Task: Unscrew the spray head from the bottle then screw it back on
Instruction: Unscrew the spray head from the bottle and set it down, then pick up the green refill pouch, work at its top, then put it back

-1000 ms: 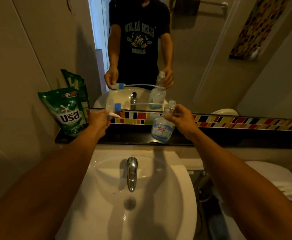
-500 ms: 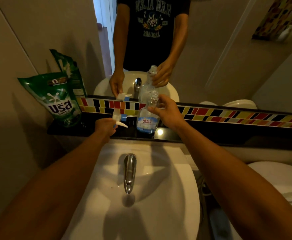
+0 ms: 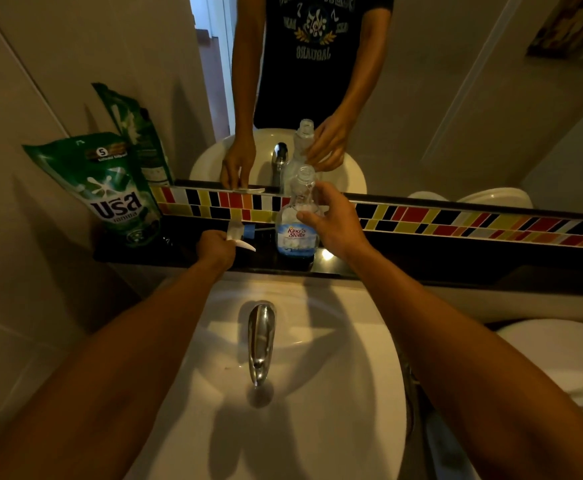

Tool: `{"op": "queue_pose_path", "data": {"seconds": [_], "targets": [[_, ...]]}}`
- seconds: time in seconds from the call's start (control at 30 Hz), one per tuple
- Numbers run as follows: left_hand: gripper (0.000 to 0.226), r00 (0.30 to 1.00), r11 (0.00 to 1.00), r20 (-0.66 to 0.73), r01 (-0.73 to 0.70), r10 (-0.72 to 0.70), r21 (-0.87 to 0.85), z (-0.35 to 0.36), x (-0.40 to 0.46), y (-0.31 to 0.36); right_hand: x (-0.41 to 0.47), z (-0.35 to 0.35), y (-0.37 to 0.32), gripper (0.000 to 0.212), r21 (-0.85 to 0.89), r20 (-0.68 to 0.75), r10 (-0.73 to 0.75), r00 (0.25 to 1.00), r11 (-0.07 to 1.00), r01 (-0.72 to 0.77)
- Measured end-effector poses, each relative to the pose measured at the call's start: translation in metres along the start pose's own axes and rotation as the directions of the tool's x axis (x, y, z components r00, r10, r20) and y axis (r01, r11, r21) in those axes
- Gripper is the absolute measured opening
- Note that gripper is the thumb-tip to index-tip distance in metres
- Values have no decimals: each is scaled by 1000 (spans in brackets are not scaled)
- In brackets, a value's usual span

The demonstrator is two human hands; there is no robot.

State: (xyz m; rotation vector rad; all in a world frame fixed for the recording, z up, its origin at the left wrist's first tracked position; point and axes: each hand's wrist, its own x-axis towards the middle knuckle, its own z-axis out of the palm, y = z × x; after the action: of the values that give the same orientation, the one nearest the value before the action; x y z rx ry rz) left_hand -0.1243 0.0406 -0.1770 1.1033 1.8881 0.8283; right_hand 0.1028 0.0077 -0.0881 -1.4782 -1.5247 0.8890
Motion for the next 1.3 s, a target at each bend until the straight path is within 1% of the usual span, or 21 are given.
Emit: {"op": "queue_pose_path", "data": {"seconds": [0.27,0.33,0.4,0.43,0.47,0.53,0.57,0.63,0.77,0.83,0.9,0.97,1.07,1.13,1.2,1.3], "targets": [[21,997,993,-54,-53,59,107,6,-7,0,-5,5,7,55,10,-1,49,999,999,-49],[22,995,991,-60,-68,76,114,4,-9,-1,-6,7,10,59,15,6,45,999,999,-45],[22,993,989,-60,-97,104,109,-1,-11,-2,-10,11,11,66,20,-23,20,1000,1000,-20],[23,991,989,-59,-114,120,98,-5,-13,-2,-13,13,12,69,19,-72,1,997,1000,0],[27,989,988,-58,-129,134,82,-10,-16,-2,-18,17,12,68,10,-150,-25,988,1000,27],[36,983,986,-80,-161,165,50,-24,-22,-1,-29,26,11,57,-31,-329,-107,938,994,102],[37,977,982,-106,-184,187,41,-33,-24,-1,-35,32,10,51,-72,-394,-158,905,987,141],[36,963,977,-161,-214,215,27,-52,-29,-2,-46,46,7,43,-124,-440,-233,867,972,198],[32,946,972,-227,-237,233,9,-95,-38,-10,-58,84,-6,28,-77,-328,-317,890,948,310],[31,937,971,-260,-239,232,8,-120,-40,-16,-58,106,-17,23,-54,-255,-303,918,953,299],[29,933,974,-295,-224,205,-32,-144,-40,-21,-54,125,-32,20,-13,-174,-261,950,965,262],[29,930,975,-317,-216,188,-58,-167,-39,-24,-46,143,-46,18,9,-99,-239,966,970,241],[27,919,974,-349,-218,182,-67,-196,-36,-25,-31,170,-69,27,49,-19,-192,981,980,193],[33,910,974,-377,-214,172,-71,-210,-34,-21,-18,187,-80,36,52,33,-147,989,988,145],[42,908,975,-387,-206,160,-82,-218,-29,-16,-6,200,-88,37,54,93,-141,986,989,136],[45,918,966,-350,-235,185,-106,-227,-18,-7,16,217,-97,39,59,170,-121,978,992,113]]}}
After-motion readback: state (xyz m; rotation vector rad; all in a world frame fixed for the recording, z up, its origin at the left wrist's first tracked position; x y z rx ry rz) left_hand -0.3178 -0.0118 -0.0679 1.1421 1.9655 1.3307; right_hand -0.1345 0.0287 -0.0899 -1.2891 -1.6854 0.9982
